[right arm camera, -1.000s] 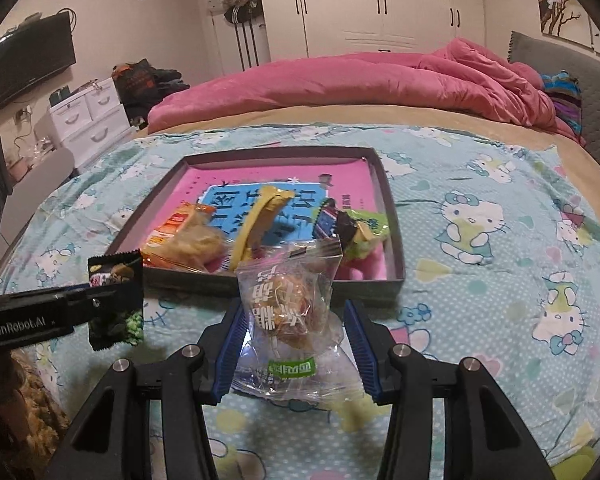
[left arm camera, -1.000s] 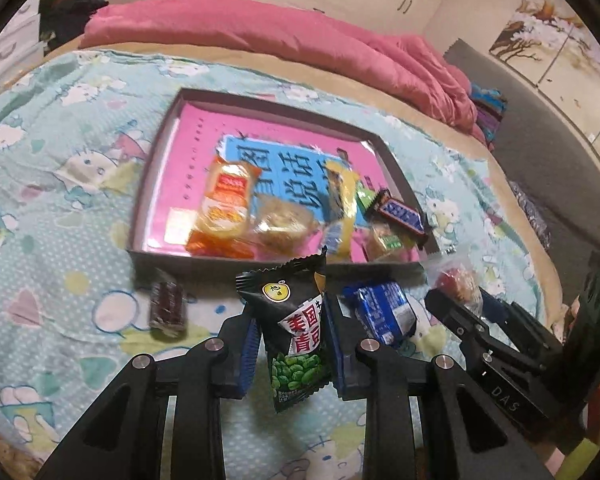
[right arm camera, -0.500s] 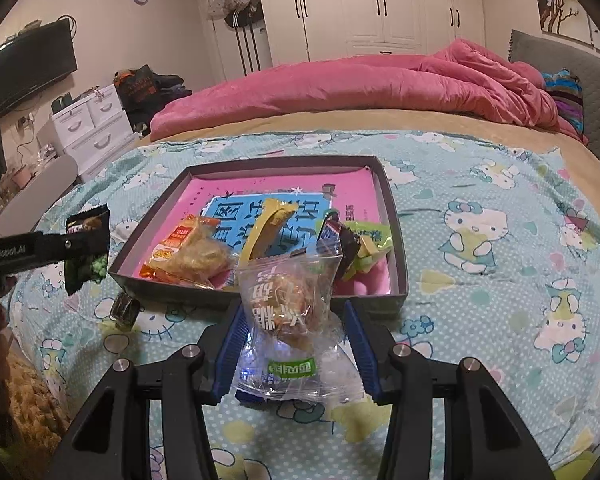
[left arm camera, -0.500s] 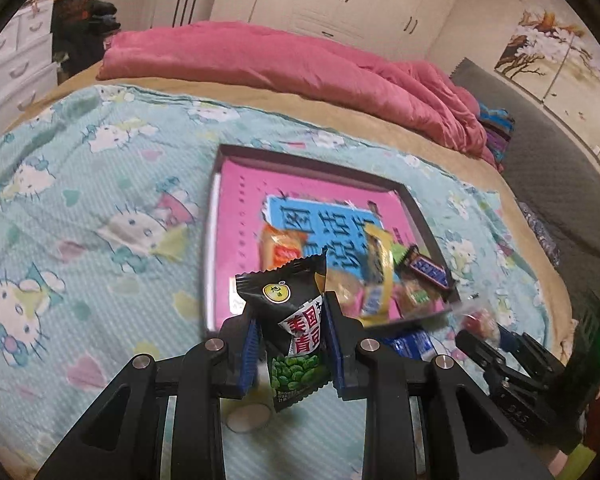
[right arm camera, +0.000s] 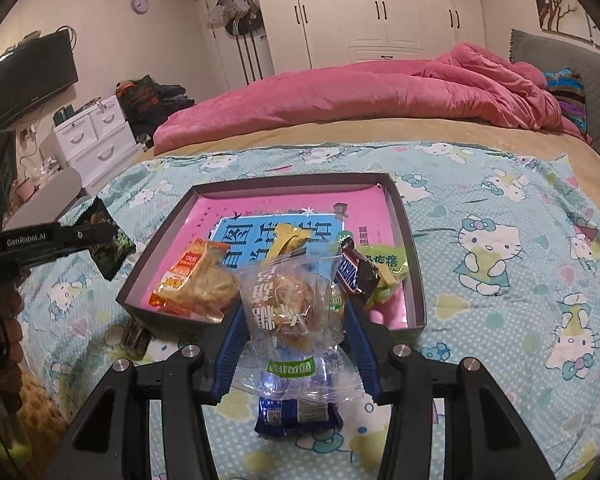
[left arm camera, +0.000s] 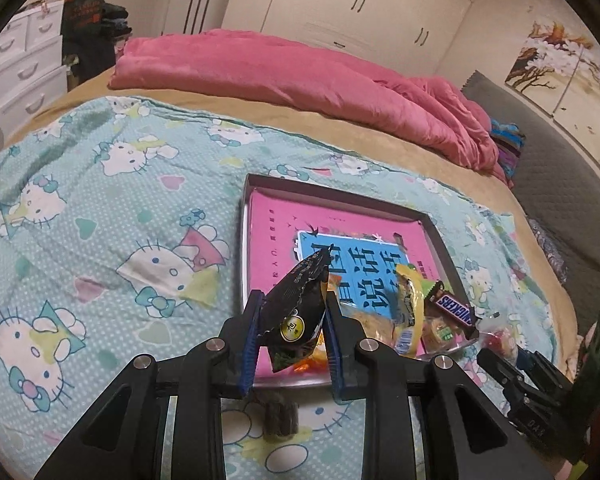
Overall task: Organize snacks
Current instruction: 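Carry the green-pea bag with the left tool while the right tool carries the pastry over the tray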
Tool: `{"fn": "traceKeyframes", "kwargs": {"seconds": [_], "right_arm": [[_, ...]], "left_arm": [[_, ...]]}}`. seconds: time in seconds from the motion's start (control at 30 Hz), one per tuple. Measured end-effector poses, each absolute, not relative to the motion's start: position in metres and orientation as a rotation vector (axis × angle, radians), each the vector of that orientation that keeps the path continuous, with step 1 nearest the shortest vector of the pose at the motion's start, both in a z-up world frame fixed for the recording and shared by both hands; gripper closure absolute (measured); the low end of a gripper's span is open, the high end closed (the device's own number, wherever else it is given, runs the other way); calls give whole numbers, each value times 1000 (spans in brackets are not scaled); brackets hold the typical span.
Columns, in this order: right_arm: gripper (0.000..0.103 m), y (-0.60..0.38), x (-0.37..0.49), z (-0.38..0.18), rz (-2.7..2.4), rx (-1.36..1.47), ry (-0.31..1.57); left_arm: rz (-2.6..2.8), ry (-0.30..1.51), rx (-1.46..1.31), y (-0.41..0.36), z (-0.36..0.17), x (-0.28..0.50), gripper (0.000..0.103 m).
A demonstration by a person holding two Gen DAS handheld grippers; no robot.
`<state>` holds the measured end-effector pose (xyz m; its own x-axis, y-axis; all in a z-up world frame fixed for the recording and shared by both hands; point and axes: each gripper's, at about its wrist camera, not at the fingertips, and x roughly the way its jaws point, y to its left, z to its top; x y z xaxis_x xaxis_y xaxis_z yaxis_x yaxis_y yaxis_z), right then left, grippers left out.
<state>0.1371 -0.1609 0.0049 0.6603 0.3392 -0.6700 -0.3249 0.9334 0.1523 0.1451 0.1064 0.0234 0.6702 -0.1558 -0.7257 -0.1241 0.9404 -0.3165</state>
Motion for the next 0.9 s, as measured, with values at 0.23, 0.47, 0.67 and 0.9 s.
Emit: {"fn": "traceKeyframes", "kwargs": {"seconds": [0.23, 0.47, 0.67, 0.9], "right_arm": [[53, -158, 144, 9, 370, 50, 754], [53, -154, 155, 12, 360, 53, 748], [53, -153, 164, 14, 346, 72, 749], [53, -149, 172, 13, 345, 81, 748]], "left_arm": [[-12, 880, -339, 105, 11, 159, 74], [-22, 940, -303, 98, -6, 172, 74], [-31, 963, -290, 94, -14, 177, 74], [-23, 995, -292, 95, -24, 183, 74]]}}
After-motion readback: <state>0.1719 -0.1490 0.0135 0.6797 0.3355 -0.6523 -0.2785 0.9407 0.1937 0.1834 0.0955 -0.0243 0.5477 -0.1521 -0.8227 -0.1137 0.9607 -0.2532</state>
